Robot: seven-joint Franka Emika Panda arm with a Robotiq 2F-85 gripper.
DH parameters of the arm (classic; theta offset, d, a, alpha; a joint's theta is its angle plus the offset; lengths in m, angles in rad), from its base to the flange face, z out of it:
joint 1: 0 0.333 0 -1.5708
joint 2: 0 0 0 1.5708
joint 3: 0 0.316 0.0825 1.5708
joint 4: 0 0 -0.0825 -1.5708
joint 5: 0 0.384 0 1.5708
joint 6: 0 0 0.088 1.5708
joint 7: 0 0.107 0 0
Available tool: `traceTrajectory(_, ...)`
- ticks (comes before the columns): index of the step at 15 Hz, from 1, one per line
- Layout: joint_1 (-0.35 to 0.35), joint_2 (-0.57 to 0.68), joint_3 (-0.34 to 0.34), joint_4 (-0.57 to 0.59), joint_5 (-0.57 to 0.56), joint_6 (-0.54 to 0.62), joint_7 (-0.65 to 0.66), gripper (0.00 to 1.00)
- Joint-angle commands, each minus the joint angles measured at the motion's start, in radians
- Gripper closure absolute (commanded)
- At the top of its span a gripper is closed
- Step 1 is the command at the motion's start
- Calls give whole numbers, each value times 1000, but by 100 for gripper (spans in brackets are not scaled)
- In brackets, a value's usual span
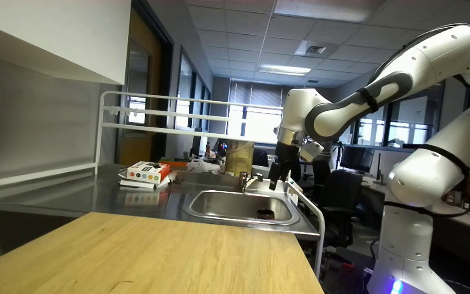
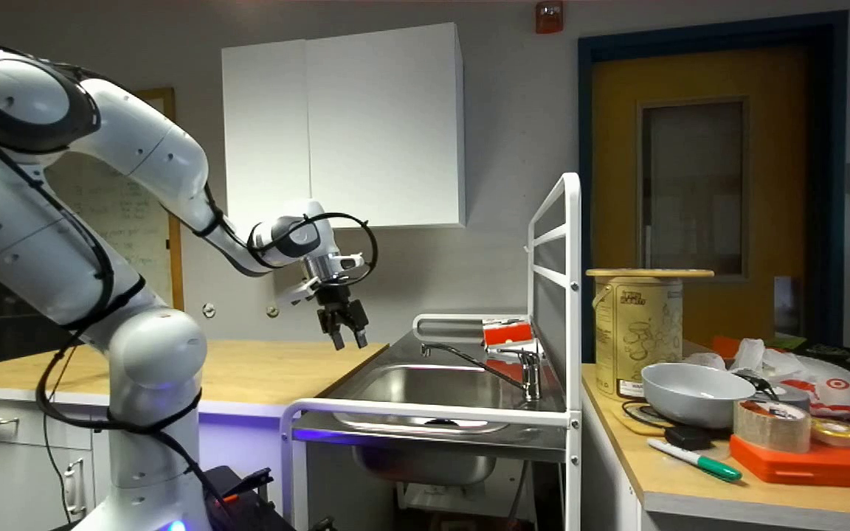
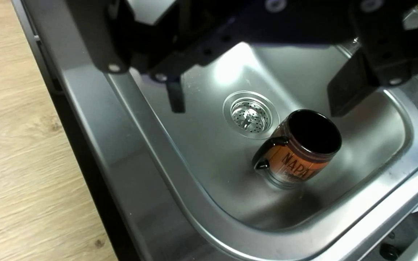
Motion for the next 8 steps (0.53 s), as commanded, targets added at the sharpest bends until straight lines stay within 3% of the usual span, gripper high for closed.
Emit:
traceTrajectory(1, -25, 34, 11, 48, -41, -1, 41, 0)
traceTrajectory(8, -150, 145, 11, 186, -111, 35, 205, 0)
